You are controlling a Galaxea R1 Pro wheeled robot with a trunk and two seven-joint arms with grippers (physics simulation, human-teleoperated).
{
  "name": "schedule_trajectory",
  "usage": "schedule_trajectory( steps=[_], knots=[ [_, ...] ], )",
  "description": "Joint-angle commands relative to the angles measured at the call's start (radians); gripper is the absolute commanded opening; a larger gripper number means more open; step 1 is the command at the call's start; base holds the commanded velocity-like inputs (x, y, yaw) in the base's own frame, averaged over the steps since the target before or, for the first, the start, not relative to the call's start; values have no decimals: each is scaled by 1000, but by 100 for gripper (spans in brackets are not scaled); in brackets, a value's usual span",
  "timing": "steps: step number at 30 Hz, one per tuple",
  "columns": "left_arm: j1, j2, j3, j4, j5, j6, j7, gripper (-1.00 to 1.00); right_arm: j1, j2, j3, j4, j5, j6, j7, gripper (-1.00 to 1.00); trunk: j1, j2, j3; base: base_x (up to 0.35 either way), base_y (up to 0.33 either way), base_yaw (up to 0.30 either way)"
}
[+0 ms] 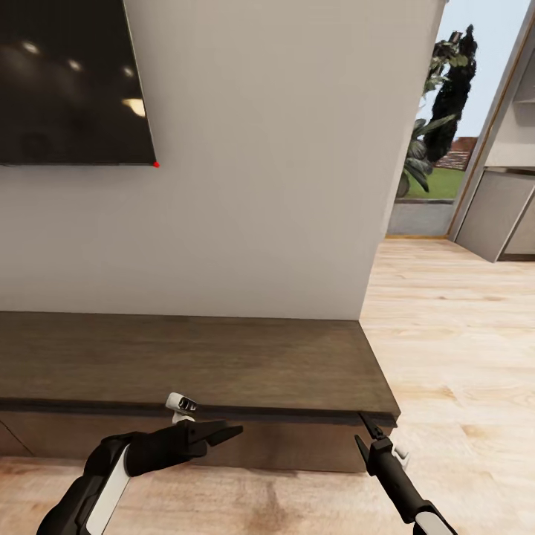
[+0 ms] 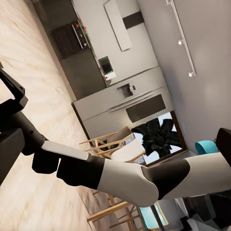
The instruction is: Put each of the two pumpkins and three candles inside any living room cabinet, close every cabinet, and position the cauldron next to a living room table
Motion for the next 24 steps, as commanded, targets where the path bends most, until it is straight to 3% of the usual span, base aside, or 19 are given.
schedule_trajectory(
  steps=[1, 24],
  knots=[
    [0, 0, -1, 0, 4, 10, -1, 100, 0, 0, -1, 0, -9, 10, 2, 100, 0, 0, -1, 21, 6, 0],
    [0, 0, -1, 0, 5, 10, -1, 100, -1, 0, -2, 6, -10, 9, -38, 100, 0, 0, -1, 19, 0, 0]
  ],
)
